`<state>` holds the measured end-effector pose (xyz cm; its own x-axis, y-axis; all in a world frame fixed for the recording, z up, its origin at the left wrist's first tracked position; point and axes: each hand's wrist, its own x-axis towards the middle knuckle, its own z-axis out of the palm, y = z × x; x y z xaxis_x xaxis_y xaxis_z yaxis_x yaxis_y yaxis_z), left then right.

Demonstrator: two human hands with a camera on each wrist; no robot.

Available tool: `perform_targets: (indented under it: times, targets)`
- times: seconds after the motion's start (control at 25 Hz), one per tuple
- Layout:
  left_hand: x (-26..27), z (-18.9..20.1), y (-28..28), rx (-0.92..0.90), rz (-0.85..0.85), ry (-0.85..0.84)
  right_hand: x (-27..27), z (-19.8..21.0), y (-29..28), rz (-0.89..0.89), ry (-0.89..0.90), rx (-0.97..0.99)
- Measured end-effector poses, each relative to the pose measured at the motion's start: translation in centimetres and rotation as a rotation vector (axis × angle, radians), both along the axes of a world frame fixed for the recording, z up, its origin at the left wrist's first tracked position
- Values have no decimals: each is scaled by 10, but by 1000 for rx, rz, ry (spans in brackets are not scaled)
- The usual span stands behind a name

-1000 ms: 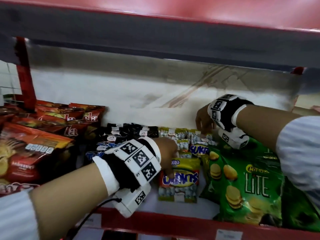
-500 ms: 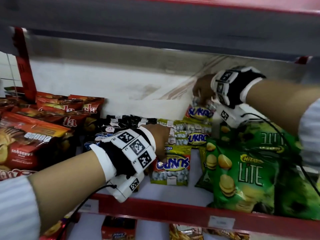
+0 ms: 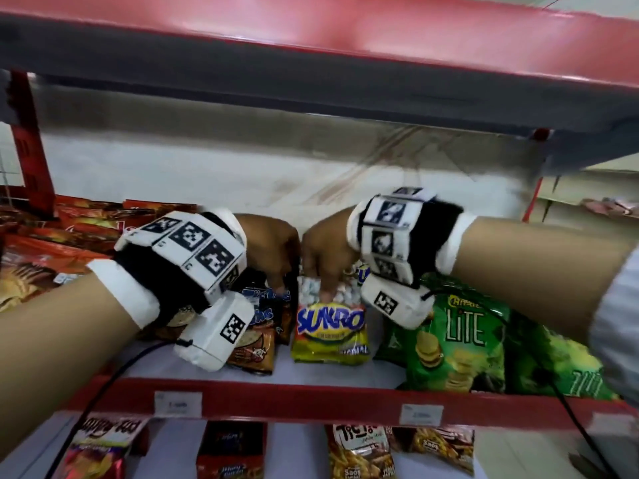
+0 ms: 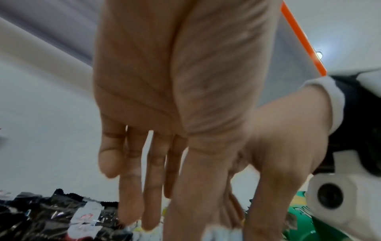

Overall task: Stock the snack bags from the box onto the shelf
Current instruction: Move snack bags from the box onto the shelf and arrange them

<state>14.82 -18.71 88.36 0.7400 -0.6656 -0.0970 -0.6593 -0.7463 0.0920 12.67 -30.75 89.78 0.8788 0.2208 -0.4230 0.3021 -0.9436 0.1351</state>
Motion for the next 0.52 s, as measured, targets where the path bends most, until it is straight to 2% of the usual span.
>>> perform_targets:
  times: [0.08, 0.16, 0.32, 0.4, 0.52]
  targets:
    - [-2, -6, 0, 43, -30, 151, 11, -21, 5, -15, -11, -18]
    - [-6, -14, -5, 71, -40, 191, 17, -19, -5, -71, -82, 15]
    - [-7, -39, -18, 52, -28, 63, 49, 32, -49, -176, -136, 131]
    - [-4, -49, -26, 30, -22, -6, 73, 45, -79, -227, -245, 72]
    - [2, -54, -29, 48, 8, 3, 103, 31, -113, -295, -146, -63]
